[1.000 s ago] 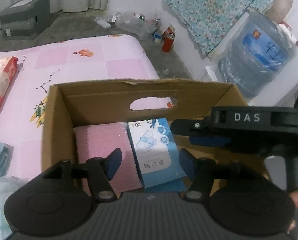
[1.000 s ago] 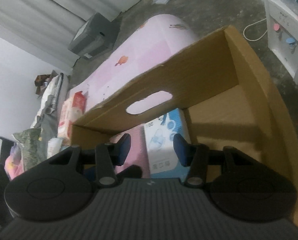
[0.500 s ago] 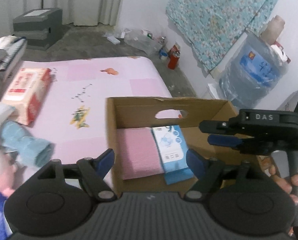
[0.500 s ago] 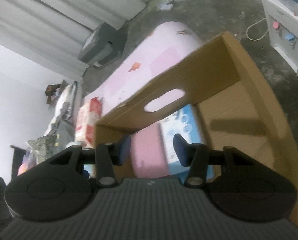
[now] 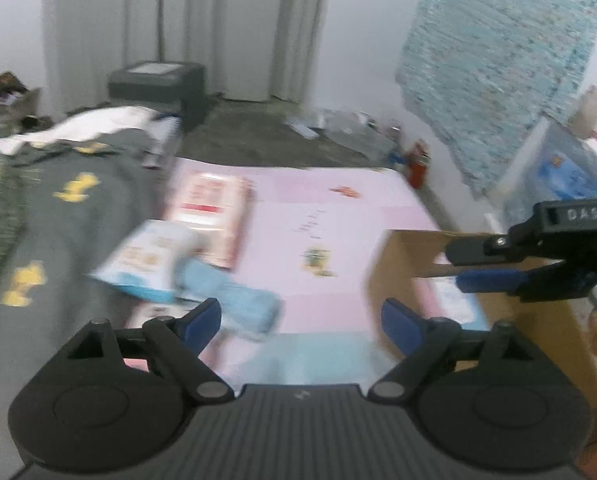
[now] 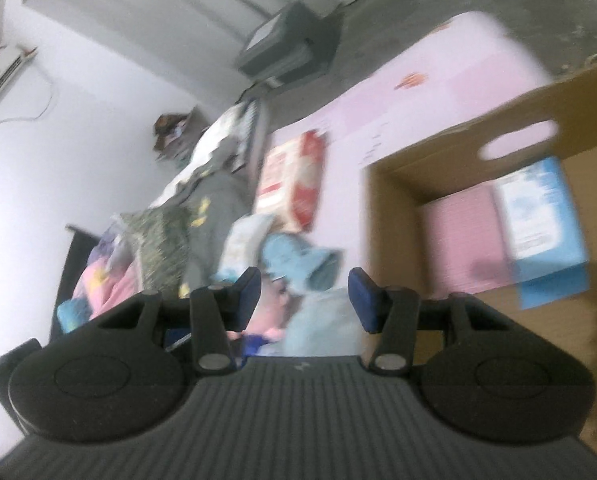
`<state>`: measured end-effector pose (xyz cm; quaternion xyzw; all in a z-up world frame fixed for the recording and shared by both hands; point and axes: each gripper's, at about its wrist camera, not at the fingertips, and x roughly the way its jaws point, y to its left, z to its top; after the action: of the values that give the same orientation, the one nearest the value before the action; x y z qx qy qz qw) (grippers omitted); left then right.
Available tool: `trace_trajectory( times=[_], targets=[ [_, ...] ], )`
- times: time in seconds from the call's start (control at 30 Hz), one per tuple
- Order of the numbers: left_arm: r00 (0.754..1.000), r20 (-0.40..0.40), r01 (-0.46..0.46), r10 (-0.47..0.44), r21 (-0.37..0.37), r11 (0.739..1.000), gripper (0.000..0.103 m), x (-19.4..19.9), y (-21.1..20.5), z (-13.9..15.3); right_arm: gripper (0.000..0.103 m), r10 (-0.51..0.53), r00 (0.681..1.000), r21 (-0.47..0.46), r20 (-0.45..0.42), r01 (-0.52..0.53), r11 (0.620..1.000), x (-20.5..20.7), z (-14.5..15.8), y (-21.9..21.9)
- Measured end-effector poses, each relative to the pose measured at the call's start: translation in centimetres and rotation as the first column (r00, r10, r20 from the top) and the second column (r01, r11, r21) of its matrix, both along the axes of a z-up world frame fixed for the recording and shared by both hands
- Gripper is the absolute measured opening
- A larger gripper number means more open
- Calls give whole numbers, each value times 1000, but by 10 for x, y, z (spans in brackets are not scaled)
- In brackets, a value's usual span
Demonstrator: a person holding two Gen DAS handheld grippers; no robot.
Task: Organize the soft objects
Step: 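Grasp the white cotton swab pack with the left tool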
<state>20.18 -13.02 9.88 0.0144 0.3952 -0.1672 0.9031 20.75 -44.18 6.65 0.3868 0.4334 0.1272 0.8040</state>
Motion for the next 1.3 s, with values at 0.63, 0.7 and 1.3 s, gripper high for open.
trace_trajectory(
  times=[0.63, 0.7, 1.3],
  targets=[
    [973, -56, -227, 225, -26, 974, 86, 125, 124, -62, 51, 88, 982, 115, -169, -69, 991, 161, -80, 176],
    [978, -64, -200, 199, -15, 980, 86, 144, 117, -72, 51, 79, 979, 116, -186, -58, 992, 178, -94, 183],
    [973, -202, -112, 115, 24, 993, 90, 218, 108, -129, 37, 80, 961, 268, -265, -6, 963, 240, -172, 177]
  ],
)
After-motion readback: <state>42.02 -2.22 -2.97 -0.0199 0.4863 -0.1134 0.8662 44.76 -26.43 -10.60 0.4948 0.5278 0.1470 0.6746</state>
